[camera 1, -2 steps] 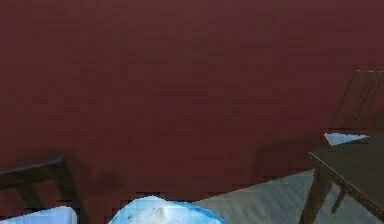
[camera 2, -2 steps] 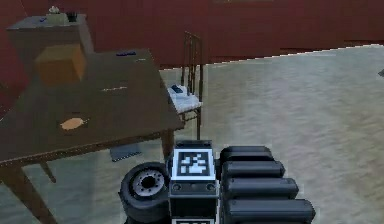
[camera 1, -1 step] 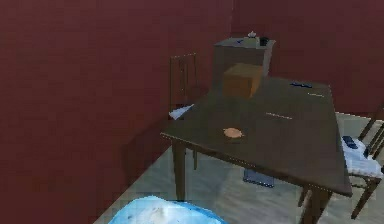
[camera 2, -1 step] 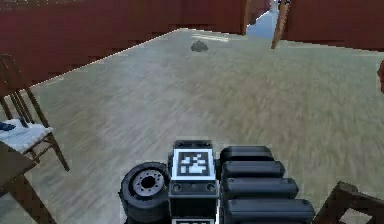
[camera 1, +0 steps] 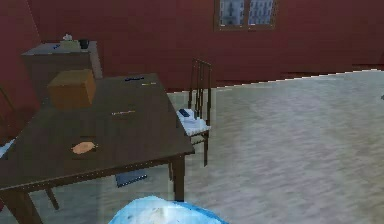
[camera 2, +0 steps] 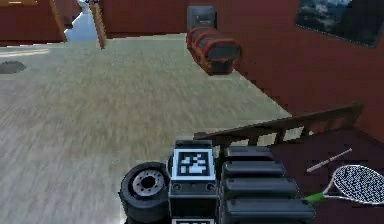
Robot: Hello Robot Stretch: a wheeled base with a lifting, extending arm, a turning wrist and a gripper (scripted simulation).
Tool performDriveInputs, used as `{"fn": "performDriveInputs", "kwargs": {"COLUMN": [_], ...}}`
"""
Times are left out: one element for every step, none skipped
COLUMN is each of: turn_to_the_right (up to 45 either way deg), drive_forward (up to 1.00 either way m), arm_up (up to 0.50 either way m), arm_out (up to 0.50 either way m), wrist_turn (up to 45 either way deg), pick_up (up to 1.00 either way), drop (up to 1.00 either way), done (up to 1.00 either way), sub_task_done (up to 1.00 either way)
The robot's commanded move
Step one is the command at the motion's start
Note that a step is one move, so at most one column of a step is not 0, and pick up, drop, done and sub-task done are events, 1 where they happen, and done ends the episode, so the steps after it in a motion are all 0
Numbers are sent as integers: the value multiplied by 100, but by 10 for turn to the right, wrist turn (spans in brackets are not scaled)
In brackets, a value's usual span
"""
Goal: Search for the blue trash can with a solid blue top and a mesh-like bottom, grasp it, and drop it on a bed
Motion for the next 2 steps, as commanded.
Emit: {"fn": "performDriveInputs", "kwargs": {"turn_to_the_right": [120,-450], "drive_forward": [0,0], "arm_up": [0,0], "arm_out": [0,0], "wrist_turn": [0,0], "pick_up": [0,0], "drop": [0,0], "done": [0,0], "sub_task_done": [0,0]}}
